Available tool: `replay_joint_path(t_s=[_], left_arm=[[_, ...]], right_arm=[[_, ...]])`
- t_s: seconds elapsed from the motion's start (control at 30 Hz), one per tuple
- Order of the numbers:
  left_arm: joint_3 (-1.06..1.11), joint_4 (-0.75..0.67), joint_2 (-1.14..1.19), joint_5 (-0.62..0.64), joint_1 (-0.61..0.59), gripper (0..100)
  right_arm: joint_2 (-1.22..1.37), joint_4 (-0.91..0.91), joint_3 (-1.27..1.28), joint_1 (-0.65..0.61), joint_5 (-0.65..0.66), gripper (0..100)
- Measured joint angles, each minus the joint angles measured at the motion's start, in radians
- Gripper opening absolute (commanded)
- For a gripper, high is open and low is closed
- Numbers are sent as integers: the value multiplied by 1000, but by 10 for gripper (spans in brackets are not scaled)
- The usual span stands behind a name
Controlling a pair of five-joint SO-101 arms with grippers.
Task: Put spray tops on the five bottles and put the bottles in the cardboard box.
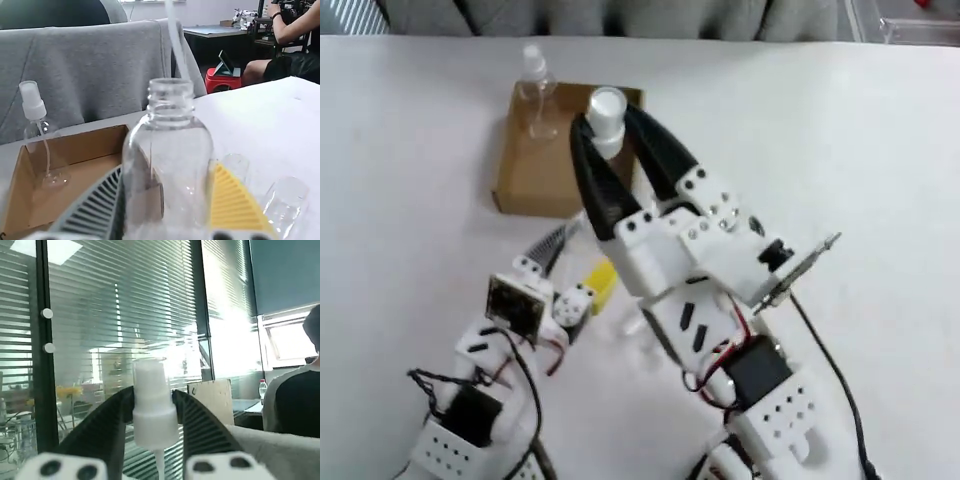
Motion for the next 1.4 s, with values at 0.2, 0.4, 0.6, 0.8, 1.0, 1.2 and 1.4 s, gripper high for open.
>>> replay_joint_path(t_s=[0.2, 0.4, 0.6, 0.8, 1.0, 1.2, 1.4], left_arm=[[0, 0, 0, 0, 0, 20], [0, 0, 0, 0, 0, 20], [0, 0, 0, 0, 0, 20], [0, 0, 0, 0, 0, 20], [0, 0, 0, 0, 0, 20], [0, 0, 0, 0, 0, 20], [0, 0, 0, 0, 0, 20]], right_arm=[[0, -14, 8, 0, 0, 15], [0, -14, 60, 0, 0, 15], [0, -14, 144, 0, 0, 15], [0, -12, 215, 0, 0, 18], [0, 114, 222, -2, -3, 74], [-11, 207, 222, -5, -5, 253], [-141, 331, 206, -41, -5, 255]])
